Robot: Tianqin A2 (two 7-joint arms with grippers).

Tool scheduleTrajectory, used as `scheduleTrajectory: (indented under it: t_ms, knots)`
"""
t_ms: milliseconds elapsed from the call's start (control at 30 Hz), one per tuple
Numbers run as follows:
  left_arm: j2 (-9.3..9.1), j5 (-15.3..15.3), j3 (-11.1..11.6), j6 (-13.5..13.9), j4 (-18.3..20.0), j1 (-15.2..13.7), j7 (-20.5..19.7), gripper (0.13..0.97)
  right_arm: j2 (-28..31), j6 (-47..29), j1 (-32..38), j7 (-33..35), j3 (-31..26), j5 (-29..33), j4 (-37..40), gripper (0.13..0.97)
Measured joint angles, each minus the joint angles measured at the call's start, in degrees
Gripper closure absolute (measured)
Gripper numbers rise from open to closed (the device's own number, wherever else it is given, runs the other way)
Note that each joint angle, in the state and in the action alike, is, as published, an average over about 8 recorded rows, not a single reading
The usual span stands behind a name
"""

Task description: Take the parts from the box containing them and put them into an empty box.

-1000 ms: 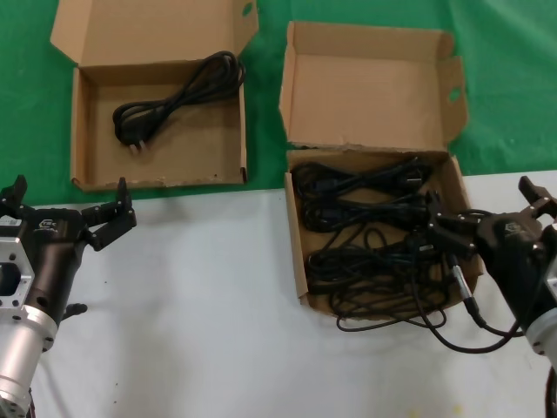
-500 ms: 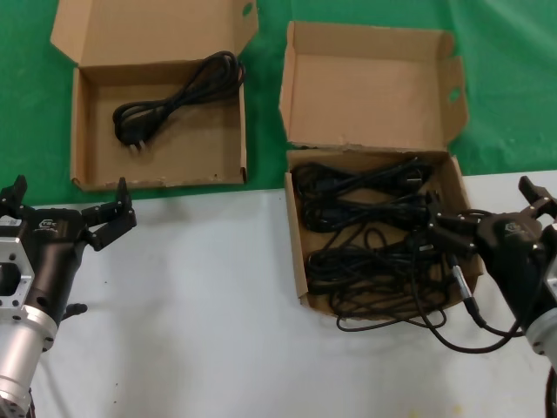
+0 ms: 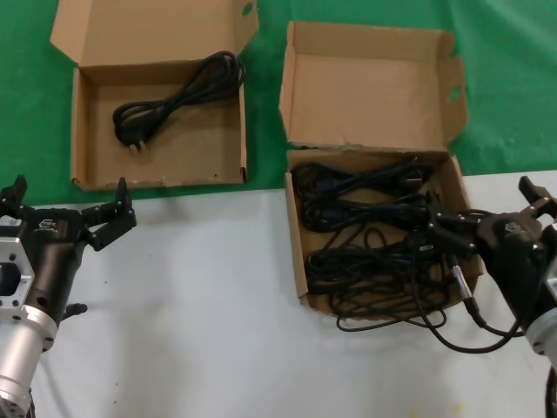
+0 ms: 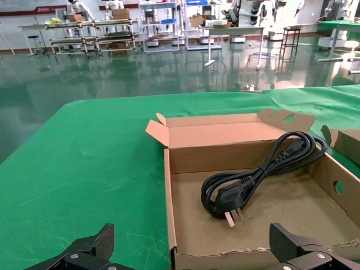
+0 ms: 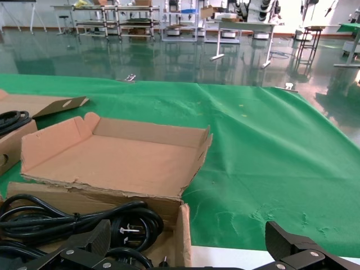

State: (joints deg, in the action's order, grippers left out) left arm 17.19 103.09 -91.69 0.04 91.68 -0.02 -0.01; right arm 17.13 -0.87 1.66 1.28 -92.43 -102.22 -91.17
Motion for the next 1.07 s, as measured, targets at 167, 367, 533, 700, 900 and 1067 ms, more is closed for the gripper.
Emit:
scheduleTrajectory:
  t_ms: [167,367,533,700,900,1067]
  knots:
    - [0.00,0.00,0.00,0.00,0.00,0.00,0.00,0.132,0.00,0.00,0.00,0.00,0.00,0.00,0.00,0.129]
    - [0.00,0.00,0.00,0.00,0.00,0.00,0.00,0.132,0.00,0.00,0.00,0.00,0.00,0.00,0.00,0.129]
    - [0.00,0.00,0.00,0.00,0.00,0.00,0.00,0.132,0.00,0.00,0.00,0.00,0.00,0.00,0.00,0.129]
    - [0.00,0.00,0.00,0.00,0.00,0.00,0.00,0.132,0.00,0.00,0.00,0.00,0.00,0.00,0.00,0.129]
    - [0.00,0.00,0.00,0.00,0.00,0.00,0.00,0.132,0.00,0.00,0.00,0.00,0.00,0.00,0.00,0.129]
    - [0.00,0.00,0.00,0.00,0.00,0.00,0.00,0.132,0.00,0.00,0.00,0.00,0.00,0.00,0.00,0.129]
